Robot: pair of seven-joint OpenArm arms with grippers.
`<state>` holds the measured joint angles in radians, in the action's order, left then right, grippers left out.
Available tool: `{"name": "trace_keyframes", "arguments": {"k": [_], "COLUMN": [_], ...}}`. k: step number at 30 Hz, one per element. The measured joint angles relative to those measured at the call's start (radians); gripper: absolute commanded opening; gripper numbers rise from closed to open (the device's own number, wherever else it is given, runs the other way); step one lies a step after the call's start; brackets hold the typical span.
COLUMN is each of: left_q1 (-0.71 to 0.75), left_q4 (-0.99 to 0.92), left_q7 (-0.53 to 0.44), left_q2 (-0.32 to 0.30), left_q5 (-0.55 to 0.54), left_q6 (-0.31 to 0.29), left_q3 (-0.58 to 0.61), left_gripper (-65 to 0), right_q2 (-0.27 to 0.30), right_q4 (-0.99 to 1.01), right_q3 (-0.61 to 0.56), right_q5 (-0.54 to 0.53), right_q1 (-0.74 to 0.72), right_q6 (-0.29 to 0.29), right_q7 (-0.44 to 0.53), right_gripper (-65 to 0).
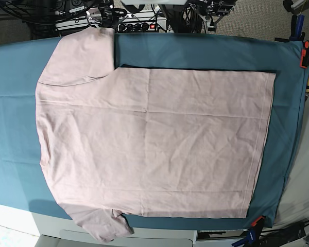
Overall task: Fold the T-shirt properly
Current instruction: 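Move both grippers toward the shirt's shoulder corners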
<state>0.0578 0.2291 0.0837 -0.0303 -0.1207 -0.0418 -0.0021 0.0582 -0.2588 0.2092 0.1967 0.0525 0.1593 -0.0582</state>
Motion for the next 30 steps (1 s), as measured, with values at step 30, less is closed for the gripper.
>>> {"name": "trace_keyframes", "arguments": {"k": [30], "left_q1": [0.488], "left_q4": [0.733], "left_q7": [0.238], "left_q2": [-0.174], "left_q5": [-0.101], "left_q6": [-0.008], "left_q3": [0.001], "left_gripper": [-65.0], "right_q2": [0.133], "right_q4": [-0.557], "right_q3": [-0.003], "right_q5": [-0.265], "right_q1": [0.409], "right_q6": [0.023], "right_q7": [-0.093], "right_gripper": [-65.0]}}
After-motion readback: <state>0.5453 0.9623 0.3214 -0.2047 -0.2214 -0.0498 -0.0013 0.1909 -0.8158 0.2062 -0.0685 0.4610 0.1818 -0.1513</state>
